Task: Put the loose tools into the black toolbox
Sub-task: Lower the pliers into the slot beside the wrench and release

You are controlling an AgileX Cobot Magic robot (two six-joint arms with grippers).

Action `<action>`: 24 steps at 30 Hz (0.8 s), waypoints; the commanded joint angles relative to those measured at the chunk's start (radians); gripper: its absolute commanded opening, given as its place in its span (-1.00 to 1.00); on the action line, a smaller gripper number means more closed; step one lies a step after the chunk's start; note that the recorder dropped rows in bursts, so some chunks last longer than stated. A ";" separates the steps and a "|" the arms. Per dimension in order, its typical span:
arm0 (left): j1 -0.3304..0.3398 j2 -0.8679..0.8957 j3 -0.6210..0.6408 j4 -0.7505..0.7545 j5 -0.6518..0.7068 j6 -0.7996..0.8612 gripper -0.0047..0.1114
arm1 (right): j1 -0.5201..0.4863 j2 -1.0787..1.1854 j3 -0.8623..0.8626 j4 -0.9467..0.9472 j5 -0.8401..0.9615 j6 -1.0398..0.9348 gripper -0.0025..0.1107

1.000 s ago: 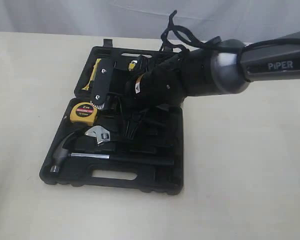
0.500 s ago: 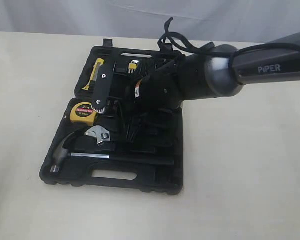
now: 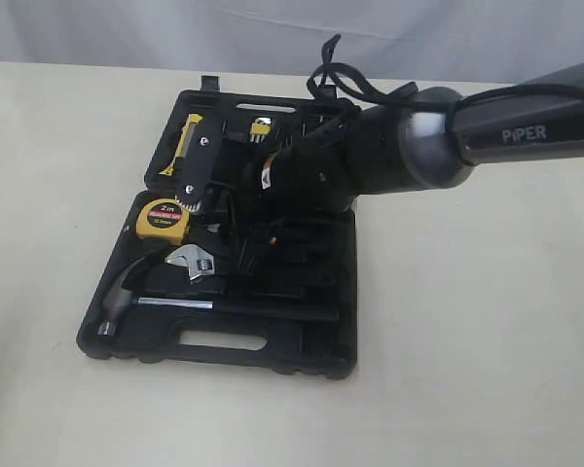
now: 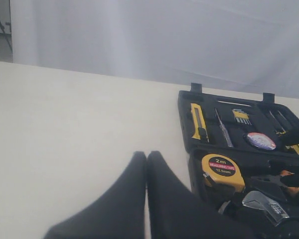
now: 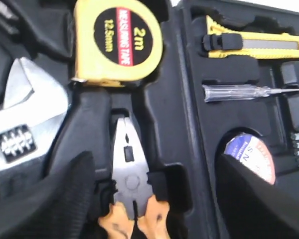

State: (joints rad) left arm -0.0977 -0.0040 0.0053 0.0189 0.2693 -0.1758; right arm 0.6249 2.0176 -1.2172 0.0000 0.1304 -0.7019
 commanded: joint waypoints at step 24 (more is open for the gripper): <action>-0.006 0.004 -0.005 -0.003 0.001 -0.001 -0.92 | -0.035 0.076 -0.004 0.058 0.084 0.638 -0.96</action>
State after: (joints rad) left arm -0.0977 -0.0040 0.0053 0.0189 0.2693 -0.1758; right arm 0.5923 2.0756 -1.2219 0.0475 0.1920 -0.0687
